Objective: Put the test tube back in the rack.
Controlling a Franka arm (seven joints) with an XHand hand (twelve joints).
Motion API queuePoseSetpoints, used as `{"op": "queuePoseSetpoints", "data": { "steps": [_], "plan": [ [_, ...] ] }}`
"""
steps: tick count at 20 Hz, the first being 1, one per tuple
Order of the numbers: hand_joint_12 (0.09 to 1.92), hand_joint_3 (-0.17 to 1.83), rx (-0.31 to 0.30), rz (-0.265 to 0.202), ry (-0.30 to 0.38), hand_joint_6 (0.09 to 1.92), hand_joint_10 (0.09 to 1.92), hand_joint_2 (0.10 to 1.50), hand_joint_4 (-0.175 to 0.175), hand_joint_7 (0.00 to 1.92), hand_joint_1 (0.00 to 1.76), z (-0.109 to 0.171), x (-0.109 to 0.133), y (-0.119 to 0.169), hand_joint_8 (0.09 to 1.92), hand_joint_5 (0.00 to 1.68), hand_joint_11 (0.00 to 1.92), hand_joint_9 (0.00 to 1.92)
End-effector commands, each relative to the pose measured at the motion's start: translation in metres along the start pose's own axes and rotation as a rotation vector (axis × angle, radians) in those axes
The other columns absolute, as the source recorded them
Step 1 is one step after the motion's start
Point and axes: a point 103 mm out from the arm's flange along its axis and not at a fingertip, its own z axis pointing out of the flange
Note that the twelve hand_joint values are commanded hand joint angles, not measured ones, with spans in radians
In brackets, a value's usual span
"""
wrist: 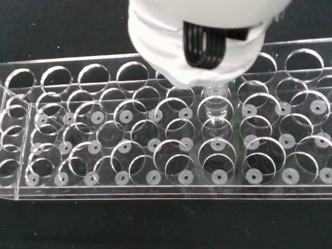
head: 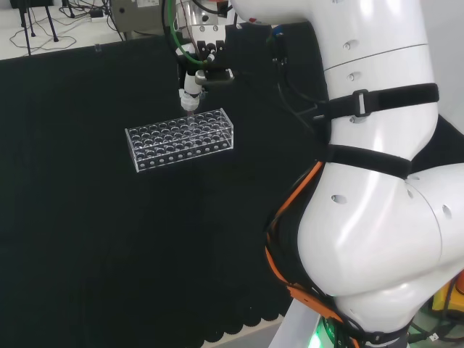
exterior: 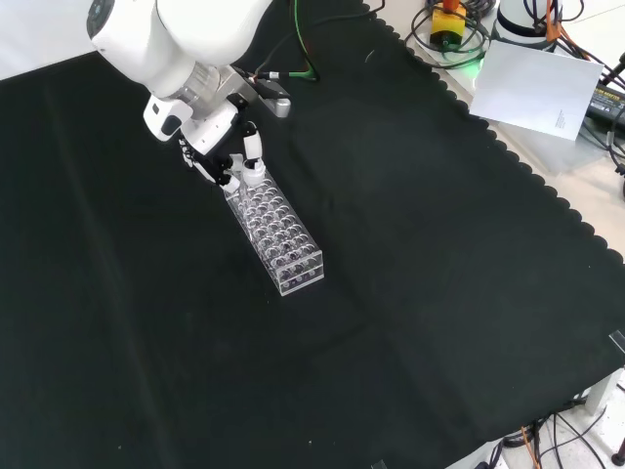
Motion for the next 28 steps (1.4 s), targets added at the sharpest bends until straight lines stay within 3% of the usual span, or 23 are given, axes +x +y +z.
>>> {"op": "queuePoseSetpoints", "data": {
  "steps": [1,3,4,6,8,10,22,28],
  "plan": [
    [1.15,0.24,0.0,-0.007,0.011,0.24,0.3,0.81,-0.175,1.74,1.43,0.0,0.0,0.0,0.43,1.41,0.96,1.42],
    [1.15,0.23,0.03,-0.027,0.05,0.25,0.32,0.82,-0.175,1.73,1.43,-0.002,-0.002,-0.001,0.44,1.4,0.95,1.4],
    [1.18,0.37,0.05,-0.037,0.067,0.27,0.38,0.75,-0.175,1.64,1.39,-0.003,-0.004,-0.002,0.39,1.42,0.91,1.44],
    [1.32,0.64,0.057,-0.062,0.096,0.4,0.63,0.58,-0.167,1.33,1.25,-0.008,-0.005,-0.007,0.6,1.2,0.64,1.3],
    [1.41,0.74,0.053,-0.071,0.106,0.64,0.81,0.51,-0.147,1.07,1.18,-0.011,-0.004,-0.008,0.85,0.98,0.47,1.16],
    [1.46,0.76,0.053,-0.076,0.115,0.78,0.88,0.49,-0.13,0.95,1.15,-0.013,-0.003,-0.01,0.97,0.87,0.4,1.08],
    [1.5,0.75,0.014,-0.111,0.139,0.84,0.92,0.48,-0.102,0.81,1.11,-0.044,-0.002,-0.032,1.01,0.75,0.28,0.96],
    [1.54,0.72,-0.046,-0.132,0.143,0.86,0.97,0.49,-0.082,0.63,1.01,-0.069,-0.004,-0.052,1.06,0.49,0.13,0.77]
  ]
}}
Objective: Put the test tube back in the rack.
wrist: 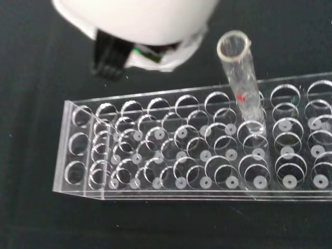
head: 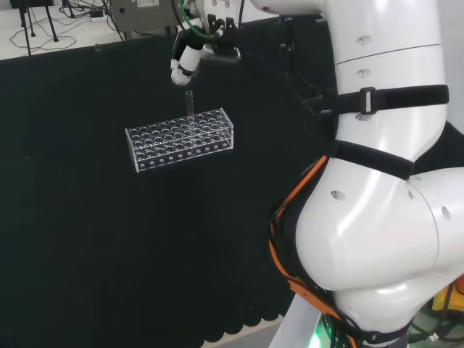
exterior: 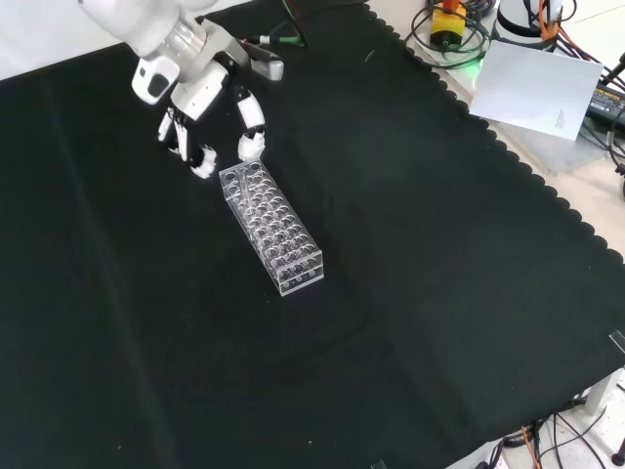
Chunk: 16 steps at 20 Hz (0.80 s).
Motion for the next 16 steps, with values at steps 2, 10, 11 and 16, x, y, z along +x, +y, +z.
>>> {"op": "queuePoseSetpoints", "data": {
  "steps": [2,10,11,16],
  "plan": [
    [1.55,0.7,-0.071,-0.027,0.012,0.85,0.97,0.5,-0.081,0.6,0.99,-0.028,0.004,-0.028,1.07,0.45,0.12,0.75],
    [1.55,0.68,-0.195,-0.049,0.089,0.81,0.96,0.51,-0.088,0.58,0.97,-0.065,0.008,-0.073,1.06,0.39,0.1,0.72],
    [1.55,0.68,-0.209,-0.051,0.09,0.8,0.96,0.52,-0.088,0.57,0.97,-0.069,0.009,-0.079,1.06,0.39,0.1,0.72],
    [1.55,0.66,-0.259,-0.052,0.146,0.77,0.96,0.53,-0.088,0.56,0.97,-0.075,0.008,-0.11,1.06,0.38,0.09,0.71]
  ]
}}
